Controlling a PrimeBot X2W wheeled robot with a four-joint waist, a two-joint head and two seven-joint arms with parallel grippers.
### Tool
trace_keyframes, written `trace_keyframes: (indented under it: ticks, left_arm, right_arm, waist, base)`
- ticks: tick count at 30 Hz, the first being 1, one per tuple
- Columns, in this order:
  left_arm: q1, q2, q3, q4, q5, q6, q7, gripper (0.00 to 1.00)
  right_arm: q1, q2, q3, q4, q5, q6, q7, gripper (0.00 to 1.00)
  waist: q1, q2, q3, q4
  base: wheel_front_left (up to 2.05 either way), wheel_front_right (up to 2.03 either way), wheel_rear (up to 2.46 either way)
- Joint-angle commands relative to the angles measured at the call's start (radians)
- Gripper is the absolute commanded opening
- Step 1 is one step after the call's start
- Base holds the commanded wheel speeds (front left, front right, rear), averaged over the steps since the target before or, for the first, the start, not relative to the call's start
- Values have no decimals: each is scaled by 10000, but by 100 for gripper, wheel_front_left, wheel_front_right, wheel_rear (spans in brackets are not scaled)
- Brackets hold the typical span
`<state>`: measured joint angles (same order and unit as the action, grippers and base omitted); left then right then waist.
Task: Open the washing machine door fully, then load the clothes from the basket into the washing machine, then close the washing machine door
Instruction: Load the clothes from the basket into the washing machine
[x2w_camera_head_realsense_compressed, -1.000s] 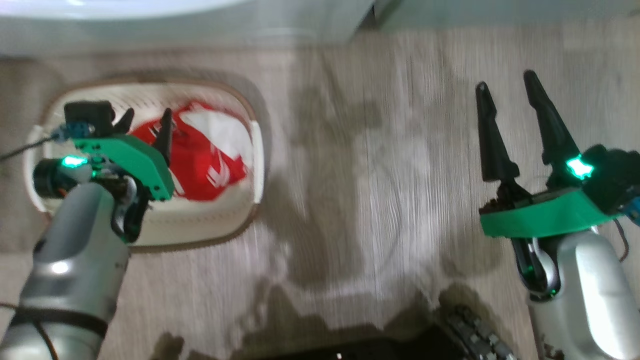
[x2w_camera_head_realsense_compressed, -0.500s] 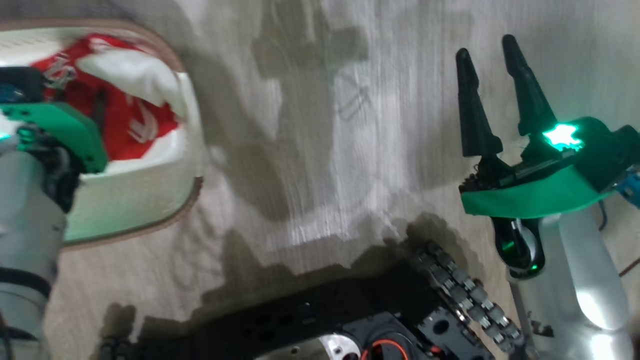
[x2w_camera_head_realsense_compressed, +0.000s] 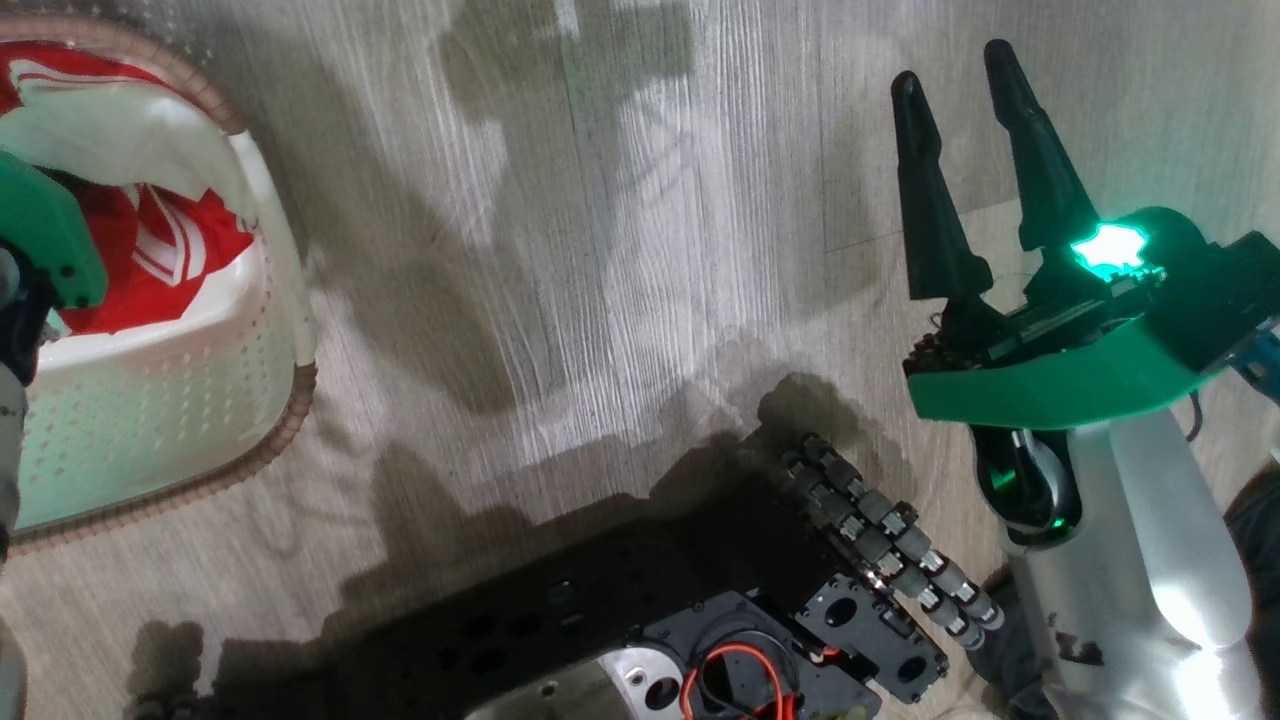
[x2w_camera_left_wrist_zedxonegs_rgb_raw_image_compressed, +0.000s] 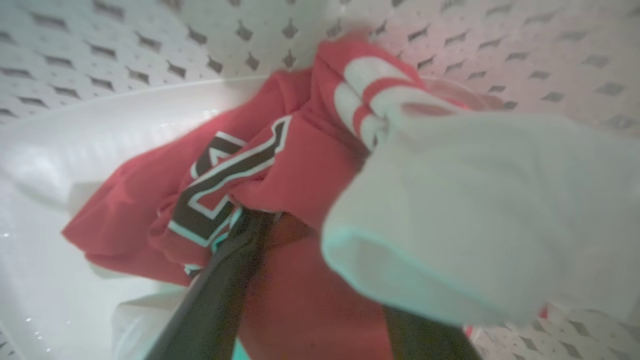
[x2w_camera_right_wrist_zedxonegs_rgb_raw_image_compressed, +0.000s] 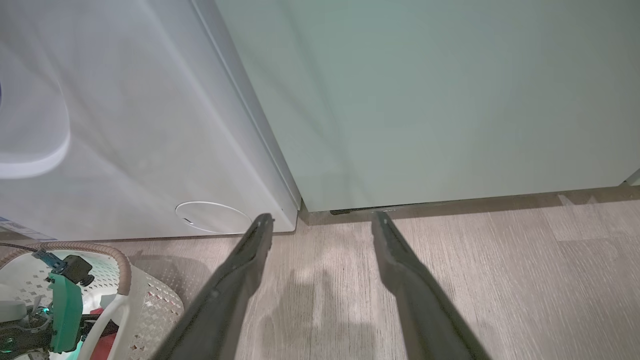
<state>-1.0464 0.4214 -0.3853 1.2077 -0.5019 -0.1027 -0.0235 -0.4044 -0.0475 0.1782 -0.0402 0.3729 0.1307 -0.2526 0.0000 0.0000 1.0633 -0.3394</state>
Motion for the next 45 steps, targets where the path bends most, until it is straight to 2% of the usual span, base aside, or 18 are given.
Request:
trace_keyframes:
  ticks: [1, 8, 17, 25, 28, 36, 45]
  left_arm:
    - [203, 442, 140, 146, 7, 30, 186, 0]
    - [251, 283, 108, 413, -72, 248, 129, 0]
    - [1284, -297, 157, 360, -254, 427, -1587, 0]
    - [2276, -835, 269, -330, -384, 583, -2308, 0]
    - [2744, -971, 406, -1108, -378, 770, -2370, 0]
    - [4602, -1107, 1223, -4995, 26, 1633, -2380, 0]
    - [6471, -1047, 1642, -8862, 559, 2558, -2380, 0]
  right_arm:
    - [378, -27, 205, -257, 135, 0, -90, 100]
    - [452, -27, 98, -126, 106, 0, -90, 100]
    - [711, -27, -276, 91, -449, 0, -91, 100]
    - [1061, -27, -604, 427, -955, 0, -91, 100]
    - [1259, -27, -738, 586, -1143, 0, -76, 100]
    - [1815, -27, -1290, 537, -1585, 0, 360, 100]
    - [2378, -27, -1590, 332, -1803, 0, 924, 100]
  waist:
    - [0, 0, -11, -41]
    - [0, 0, -463, 138]
    - [0, 0, -2026, 960]
    - [0, 0, -3507, 1641]
    - [0, 0, -4126, 1897]
    - [0, 0, -5710, 2479]
    - [0, 0, -7344, 2752]
  base:
    - [0, 0, 0]
    - [0, 0, 0]
    - [0, 0, 0]
    - [0, 0, 0]
    - [0, 0, 0]
    - [0, 0, 0]
    - [0, 0, 0]
